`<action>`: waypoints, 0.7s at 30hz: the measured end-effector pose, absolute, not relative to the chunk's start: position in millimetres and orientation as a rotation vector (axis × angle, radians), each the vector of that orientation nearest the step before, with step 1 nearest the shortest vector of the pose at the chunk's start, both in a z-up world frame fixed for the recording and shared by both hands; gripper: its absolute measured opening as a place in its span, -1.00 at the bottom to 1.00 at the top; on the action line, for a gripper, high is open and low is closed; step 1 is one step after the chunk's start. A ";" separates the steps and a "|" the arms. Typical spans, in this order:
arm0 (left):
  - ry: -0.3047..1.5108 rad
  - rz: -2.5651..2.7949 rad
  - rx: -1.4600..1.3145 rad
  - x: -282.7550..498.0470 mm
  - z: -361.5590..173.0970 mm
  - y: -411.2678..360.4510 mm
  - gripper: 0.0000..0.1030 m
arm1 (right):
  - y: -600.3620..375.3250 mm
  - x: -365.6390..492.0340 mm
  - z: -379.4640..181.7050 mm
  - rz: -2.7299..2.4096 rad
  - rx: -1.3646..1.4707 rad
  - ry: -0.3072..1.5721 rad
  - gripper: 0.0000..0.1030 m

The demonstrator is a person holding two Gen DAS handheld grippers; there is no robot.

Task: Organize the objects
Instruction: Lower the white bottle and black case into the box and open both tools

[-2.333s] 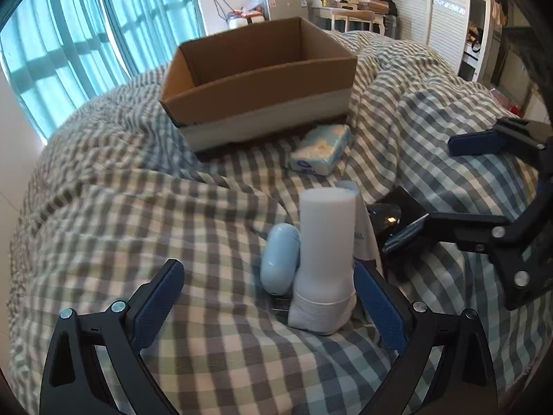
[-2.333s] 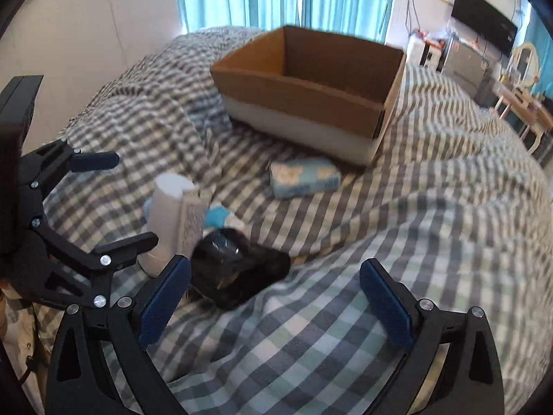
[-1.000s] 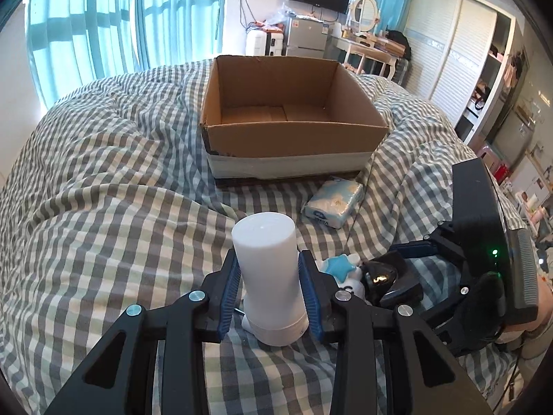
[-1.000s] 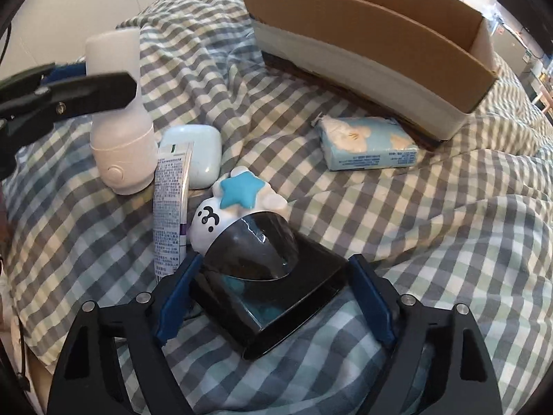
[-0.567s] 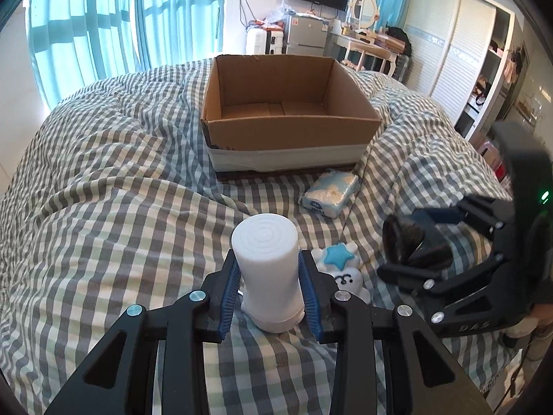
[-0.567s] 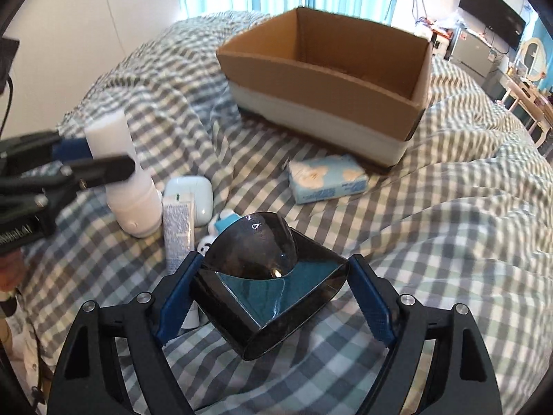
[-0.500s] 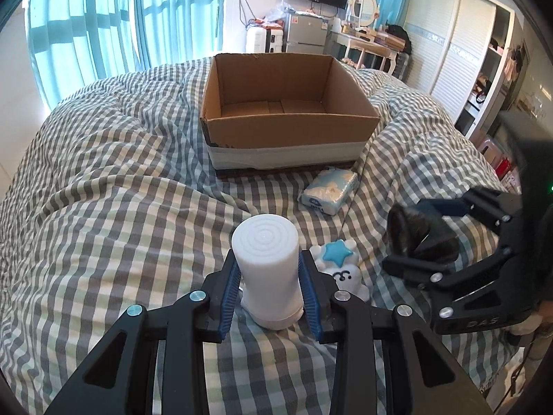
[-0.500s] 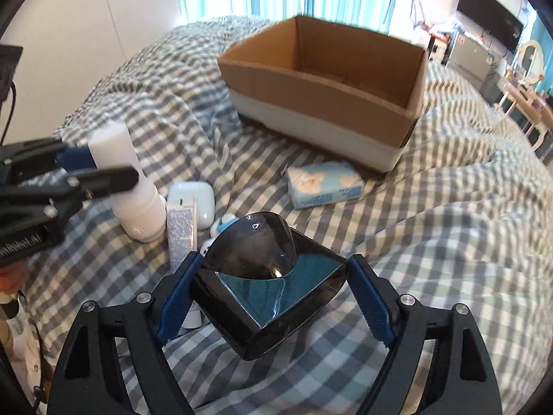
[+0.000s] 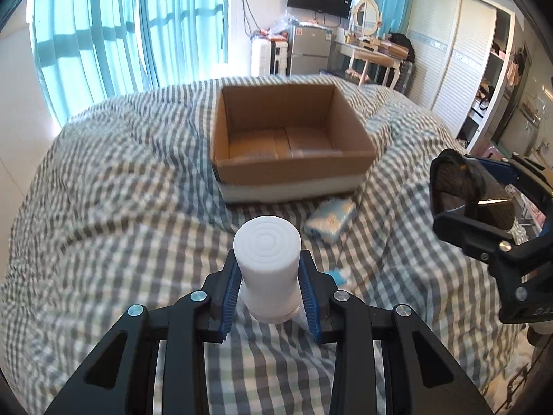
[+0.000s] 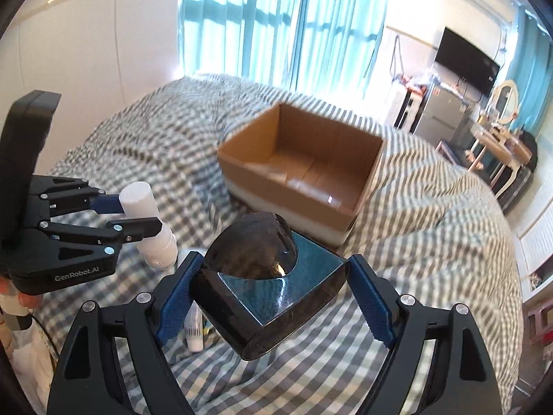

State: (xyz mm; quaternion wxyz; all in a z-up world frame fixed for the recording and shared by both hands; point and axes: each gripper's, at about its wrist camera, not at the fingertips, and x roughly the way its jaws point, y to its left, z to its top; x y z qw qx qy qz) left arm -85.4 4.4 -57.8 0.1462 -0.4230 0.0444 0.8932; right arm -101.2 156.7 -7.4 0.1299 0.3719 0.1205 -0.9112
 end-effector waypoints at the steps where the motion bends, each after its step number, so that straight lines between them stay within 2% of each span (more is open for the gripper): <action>1: 0.128 2.578 -1.210 -88.3 -54.4 4.4 -0.35 | 157.3 -103.1 -2.1 -2.657 1.063 0.347 0.63; 5: 0.123 2.617 -1.163 -104.8 -35.9 7.1 -0.35 | 161.5 -113.3 17.9 -2.688 0.988 0.324 0.63; 10: 0.026 2.679 -1.089 -135.6 -13.3 8.7 -0.35 | 164.5 -140.8 32.0 -2.710 0.963 0.302 0.63; 21: -0.009 2.727 -1.037 -207.6 5.8 14.9 -0.35 | 173.4 -218.9 48.4 -2.792 0.928 0.194 0.63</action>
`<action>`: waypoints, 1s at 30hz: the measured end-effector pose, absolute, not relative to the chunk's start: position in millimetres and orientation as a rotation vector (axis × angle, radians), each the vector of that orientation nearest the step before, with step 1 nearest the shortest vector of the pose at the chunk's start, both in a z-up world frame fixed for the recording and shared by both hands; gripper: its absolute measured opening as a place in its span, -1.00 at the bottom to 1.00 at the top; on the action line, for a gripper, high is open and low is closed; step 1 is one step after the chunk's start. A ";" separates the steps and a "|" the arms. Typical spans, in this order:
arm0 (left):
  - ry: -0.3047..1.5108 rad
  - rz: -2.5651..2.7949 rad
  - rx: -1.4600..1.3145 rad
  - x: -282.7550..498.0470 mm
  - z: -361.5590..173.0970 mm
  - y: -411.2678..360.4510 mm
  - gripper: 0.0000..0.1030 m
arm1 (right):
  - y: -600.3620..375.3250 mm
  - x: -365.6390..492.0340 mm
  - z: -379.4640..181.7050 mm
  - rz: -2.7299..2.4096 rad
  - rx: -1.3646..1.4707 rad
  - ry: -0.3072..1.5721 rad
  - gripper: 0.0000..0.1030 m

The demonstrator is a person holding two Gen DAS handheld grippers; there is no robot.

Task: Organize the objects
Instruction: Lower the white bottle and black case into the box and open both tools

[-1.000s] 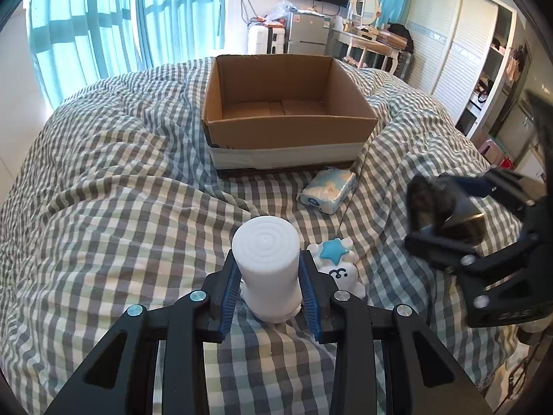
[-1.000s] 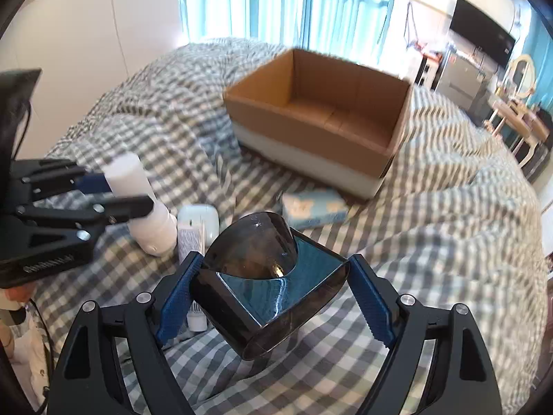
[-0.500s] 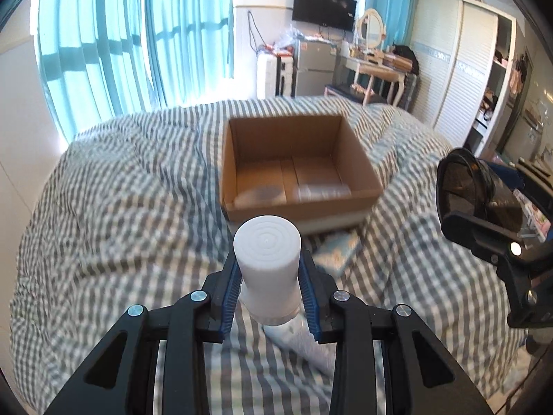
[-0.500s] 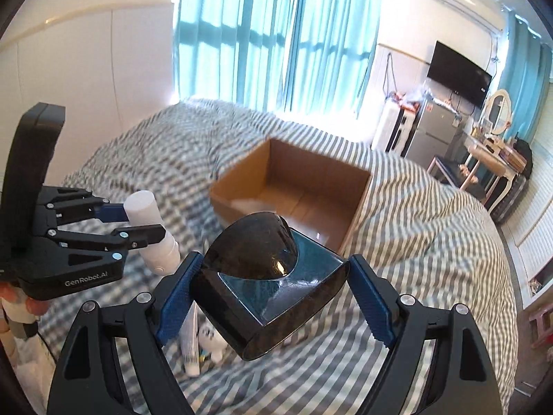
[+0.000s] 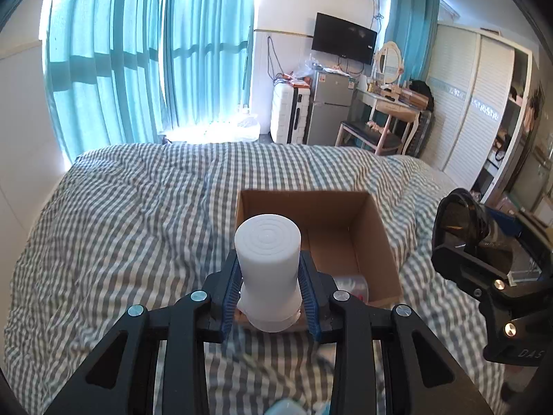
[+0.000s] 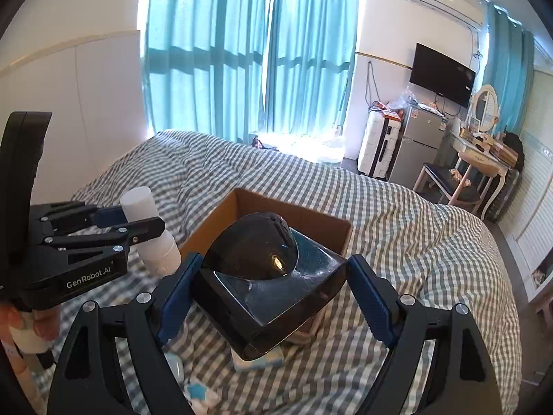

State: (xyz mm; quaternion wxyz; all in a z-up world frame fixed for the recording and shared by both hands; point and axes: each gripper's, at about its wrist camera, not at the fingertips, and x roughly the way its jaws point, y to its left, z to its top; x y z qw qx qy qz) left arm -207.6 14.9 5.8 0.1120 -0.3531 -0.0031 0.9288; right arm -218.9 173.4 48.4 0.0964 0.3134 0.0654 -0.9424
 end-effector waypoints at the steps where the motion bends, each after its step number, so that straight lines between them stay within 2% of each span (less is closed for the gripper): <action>1: -0.010 2.729 -1.034 -215.8 7.5 15.2 -0.35 | 175.9 -228.3 50.3 -2.796 0.926 0.184 0.63; 9: -0.036 2.756 -0.968 -271.7 14.4 20.0 -0.35 | 185.8 -304.3 65.5 -2.853 0.900 0.097 0.63; 13: -0.017 2.751 -1.022 -286.6 -12.9 26.0 -0.35 | 190.6 -332.0 40.0 -2.842 0.925 0.021 0.63; 20: 0.091 2.663 -1.054 -282.7 -71.0 45.1 -0.36 | 187.1 -347.0 -27.4 -2.757 1.066 0.079 0.63; 30: 0.039 2.597 -1.102 -290.3 -98.5 48.3 -0.36 | 189.7 -349.7 -51.4 -2.770 1.057 0.023 0.64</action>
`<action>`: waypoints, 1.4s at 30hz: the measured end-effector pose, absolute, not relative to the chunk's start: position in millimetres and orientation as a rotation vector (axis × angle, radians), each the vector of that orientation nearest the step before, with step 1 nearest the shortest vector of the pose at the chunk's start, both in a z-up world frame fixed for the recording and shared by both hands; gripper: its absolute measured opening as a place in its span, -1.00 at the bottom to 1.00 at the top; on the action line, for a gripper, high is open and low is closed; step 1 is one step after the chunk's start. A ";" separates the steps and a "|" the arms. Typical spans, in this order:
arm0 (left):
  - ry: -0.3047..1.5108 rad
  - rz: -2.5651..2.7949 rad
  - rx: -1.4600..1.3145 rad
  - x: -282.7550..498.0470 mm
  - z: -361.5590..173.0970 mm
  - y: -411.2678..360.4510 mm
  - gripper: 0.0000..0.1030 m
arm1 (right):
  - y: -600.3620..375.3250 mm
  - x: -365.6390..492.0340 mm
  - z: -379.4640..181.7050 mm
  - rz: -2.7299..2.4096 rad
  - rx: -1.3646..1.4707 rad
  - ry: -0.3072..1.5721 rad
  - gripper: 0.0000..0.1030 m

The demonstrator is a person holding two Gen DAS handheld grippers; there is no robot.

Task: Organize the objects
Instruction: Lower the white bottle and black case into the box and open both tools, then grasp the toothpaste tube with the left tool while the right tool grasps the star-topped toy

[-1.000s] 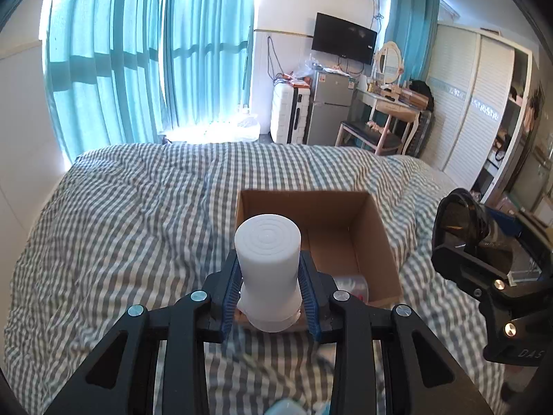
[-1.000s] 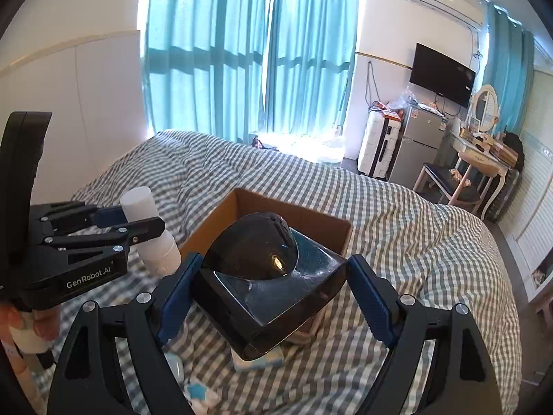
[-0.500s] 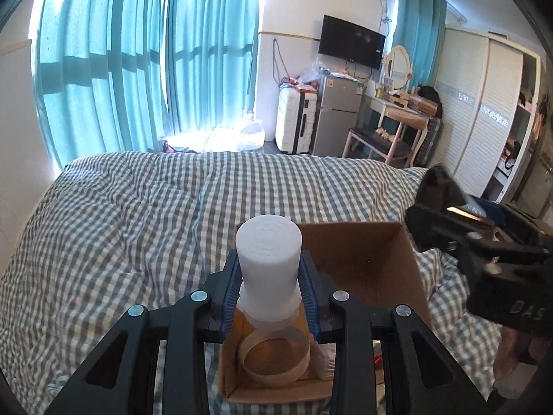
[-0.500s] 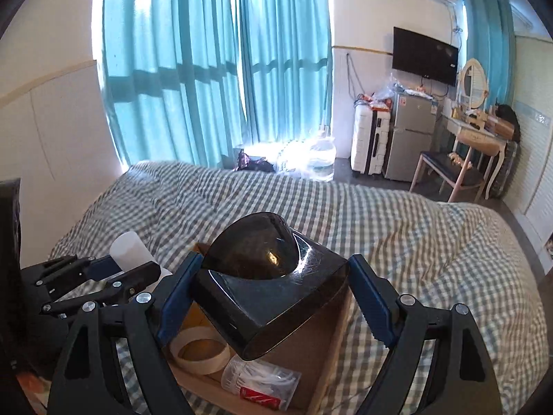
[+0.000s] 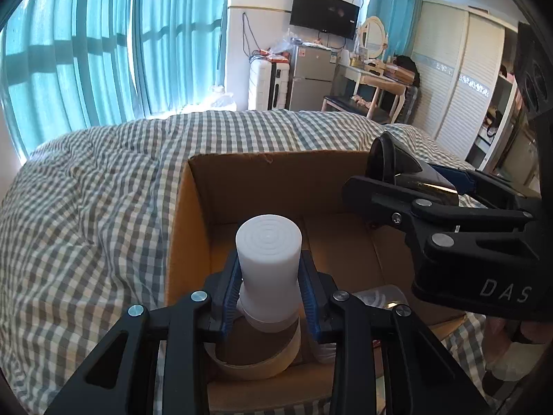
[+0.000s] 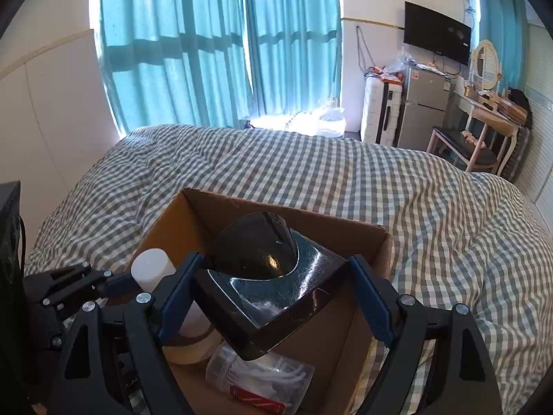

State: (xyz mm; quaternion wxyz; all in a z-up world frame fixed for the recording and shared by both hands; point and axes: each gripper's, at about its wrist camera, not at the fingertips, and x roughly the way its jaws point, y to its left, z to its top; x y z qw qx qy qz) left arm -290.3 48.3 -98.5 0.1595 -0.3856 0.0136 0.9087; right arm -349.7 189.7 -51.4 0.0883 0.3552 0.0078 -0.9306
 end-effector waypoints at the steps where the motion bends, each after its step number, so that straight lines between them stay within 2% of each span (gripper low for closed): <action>1: 0.025 2.598 -1.110 -292.2 -100.9 46.0 -0.36 | 190.6 -350.7 -53.9 -2.765 1.067 0.013 0.64; 4: 0.005 2.599 -1.135 -295.8 -107.5 43.2 -0.28 | 193.5 -352.0 -60.4 -2.754 1.083 -0.033 0.65; 5: -0.005 2.597 -1.135 -295.6 -108.1 42.4 -0.19 | 194.4 -349.9 -60.2 -2.758 1.072 -0.042 0.76; 7: -0.036 2.591 -1.137 -295.8 -106.5 39.7 0.37 | 196.4 -345.1 -57.9 -2.781 1.033 -0.039 0.87; 9: -0.063 2.600 -1.106 -290.9 -102.1 37.4 0.61 | 197.1 -338.1 -51.8 -2.809 1.004 -0.028 0.87; 10: -0.062 2.605 -1.099 -287.6 -100.5 36.2 0.65 | 198.6 -334.2 -48.8 -2.817 0.996 -0.030 0.87; 24: 0.103 2.717 -1.114 -195.3 -57.9 26.5 0.68 | 219.6 -206.2 -37.4 -2.849 1.043 -0.096 0.87; 31: 0.111 2.783 -1.173 -143.9 -53.1 3.3 0.68 | 200.2 -161.7 -24.6 -2.808 1.041 -0.003 0.87; 37: 0.139 2.791 -1.222 -120.1 -59.4 -7.9 0.69 | 185.1 -130.1 -27.4 -2.790 1.035 0.070 0.87; 42: 0.146 2.759 -1.328 -108.5 -86.4 -4.7 0.69 | 183.7 -120.1 -49.4 -2.746 1.100 0.093 0.87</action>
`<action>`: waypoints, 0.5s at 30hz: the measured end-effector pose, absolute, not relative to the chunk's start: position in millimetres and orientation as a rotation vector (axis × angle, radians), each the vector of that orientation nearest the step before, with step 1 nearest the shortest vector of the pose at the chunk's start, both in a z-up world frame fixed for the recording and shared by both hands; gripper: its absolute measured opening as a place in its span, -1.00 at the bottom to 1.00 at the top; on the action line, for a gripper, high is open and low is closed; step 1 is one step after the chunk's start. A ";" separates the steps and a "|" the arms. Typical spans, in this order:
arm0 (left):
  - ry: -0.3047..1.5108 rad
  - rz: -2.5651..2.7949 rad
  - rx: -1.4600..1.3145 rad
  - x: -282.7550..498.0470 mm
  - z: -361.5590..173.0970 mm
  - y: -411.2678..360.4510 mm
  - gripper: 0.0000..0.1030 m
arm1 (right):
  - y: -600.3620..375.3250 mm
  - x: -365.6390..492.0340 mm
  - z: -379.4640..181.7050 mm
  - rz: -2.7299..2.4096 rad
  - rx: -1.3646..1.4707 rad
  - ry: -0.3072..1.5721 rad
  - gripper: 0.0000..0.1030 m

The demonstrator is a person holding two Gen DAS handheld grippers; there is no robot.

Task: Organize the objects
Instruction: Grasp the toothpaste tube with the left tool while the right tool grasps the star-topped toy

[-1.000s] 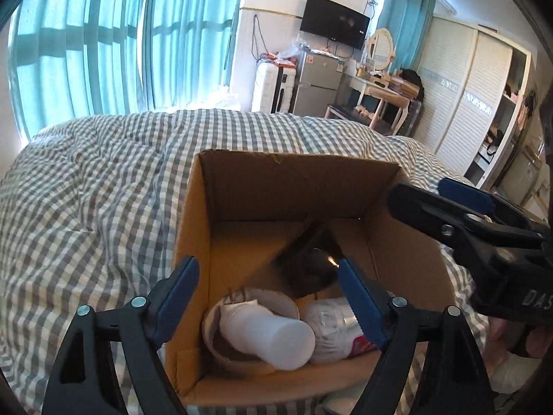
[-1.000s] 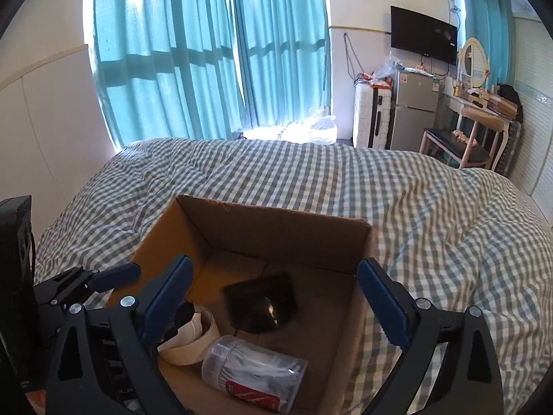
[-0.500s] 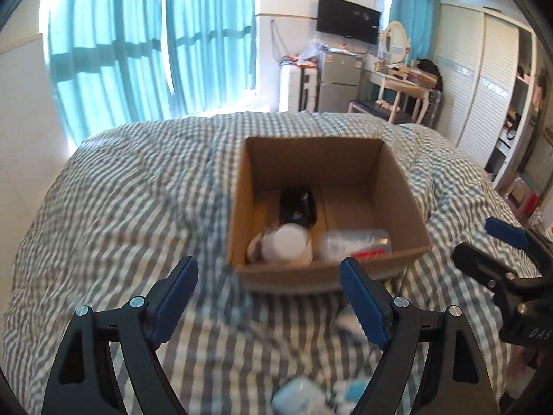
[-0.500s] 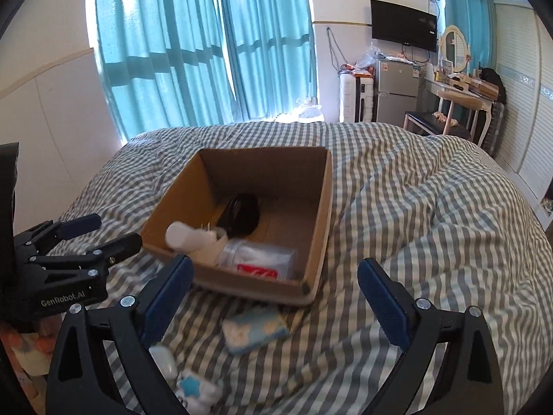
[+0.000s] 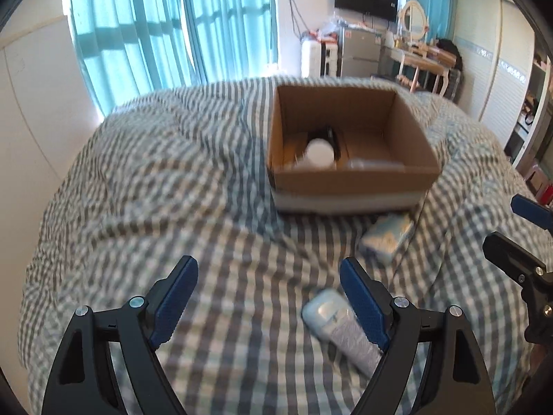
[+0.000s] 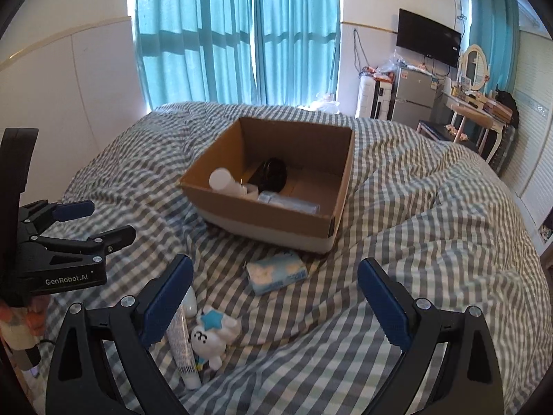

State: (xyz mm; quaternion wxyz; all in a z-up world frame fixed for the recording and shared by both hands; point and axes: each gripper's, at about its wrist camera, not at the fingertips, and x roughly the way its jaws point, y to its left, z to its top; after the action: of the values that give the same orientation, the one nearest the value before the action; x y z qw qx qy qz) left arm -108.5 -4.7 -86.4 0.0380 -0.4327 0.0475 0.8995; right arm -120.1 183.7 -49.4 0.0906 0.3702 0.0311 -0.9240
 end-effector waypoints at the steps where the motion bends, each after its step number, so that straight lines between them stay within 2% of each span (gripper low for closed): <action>1: 0.149 2.752 -1.344 -107.4 -91.6 -2.9 0.69 | 183.4 -118.8 -54.1 -2.740 1.114 0.099 0.87; 8: 0.220 2.644 -1.469 -96.0 -140.6 22.9 0.69 | 184.2 -117.2 -94.6 -2.697 1.220 0.132 0.87; 15: 0.283 2.579 -1.503 -82.3 -160.9 42.0 0.69 | 190.7 -121.6 -111.2 -2.662 1.278 0.087 0.87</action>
State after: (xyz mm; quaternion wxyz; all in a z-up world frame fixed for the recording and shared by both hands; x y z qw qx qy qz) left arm -82.3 42.0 -160.9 0.0716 -0.5001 0.0943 0.8578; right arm -121.6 190.7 -111.2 0.0938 0.4307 0.0293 -0.8971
